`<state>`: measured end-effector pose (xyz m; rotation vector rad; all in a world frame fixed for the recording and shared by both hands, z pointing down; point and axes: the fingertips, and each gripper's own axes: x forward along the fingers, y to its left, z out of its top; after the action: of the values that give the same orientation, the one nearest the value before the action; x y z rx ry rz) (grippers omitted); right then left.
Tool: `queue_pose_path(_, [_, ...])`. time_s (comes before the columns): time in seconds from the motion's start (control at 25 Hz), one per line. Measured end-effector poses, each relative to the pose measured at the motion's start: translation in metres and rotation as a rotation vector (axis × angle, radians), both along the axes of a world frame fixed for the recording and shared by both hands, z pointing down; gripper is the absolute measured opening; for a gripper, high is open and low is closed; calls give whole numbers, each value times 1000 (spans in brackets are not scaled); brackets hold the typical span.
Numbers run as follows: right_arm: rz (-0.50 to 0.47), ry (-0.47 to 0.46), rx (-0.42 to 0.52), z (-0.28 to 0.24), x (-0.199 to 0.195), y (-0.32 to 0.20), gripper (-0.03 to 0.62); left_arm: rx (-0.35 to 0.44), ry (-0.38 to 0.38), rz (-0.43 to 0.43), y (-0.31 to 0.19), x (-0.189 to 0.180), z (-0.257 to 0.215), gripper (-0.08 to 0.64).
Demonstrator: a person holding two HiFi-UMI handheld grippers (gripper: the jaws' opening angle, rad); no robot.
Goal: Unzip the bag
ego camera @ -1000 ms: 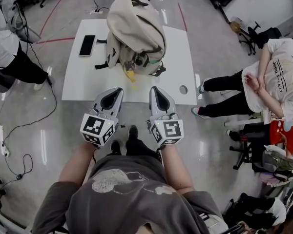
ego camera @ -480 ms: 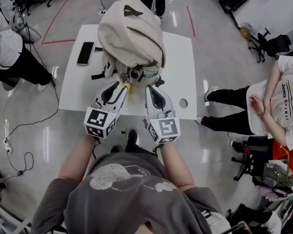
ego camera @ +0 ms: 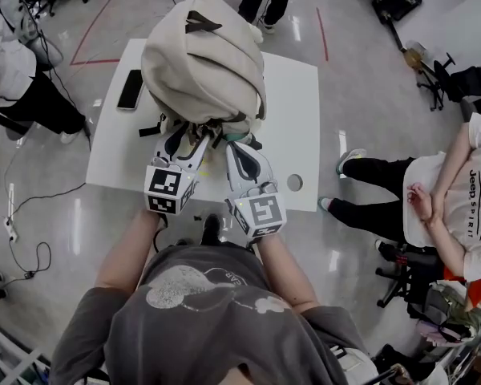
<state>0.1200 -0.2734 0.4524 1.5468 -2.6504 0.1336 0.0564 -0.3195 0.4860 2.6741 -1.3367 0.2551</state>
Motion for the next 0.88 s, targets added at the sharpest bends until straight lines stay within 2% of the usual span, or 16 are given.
queue_pose_path(0.28, [-78, -4, 12, 0, -6, -12, 0, -13, -11, -59, -1, -6, 0, 38])
queue_pose_path(0.4, [-109, 6, 24, 0, -13, -14, 0, -28, 5, -38, 8, -7, -3, 36])
queue_pose_path(0.56, [-127, 71, 56, -2, -25, -13, 0, -27, 43, -1, 19, -18, -25, 34])
queue_pose_path(0.76, [-125, 187, 103, -4, -40, -14, 0, -35, 68, 61, 23, -24, -42, 34])
queue_pose_path(0.88, [-101, 319, 125, 0, -49, -18, 26, -53, 85, 90, 24, -27, -46, 34])
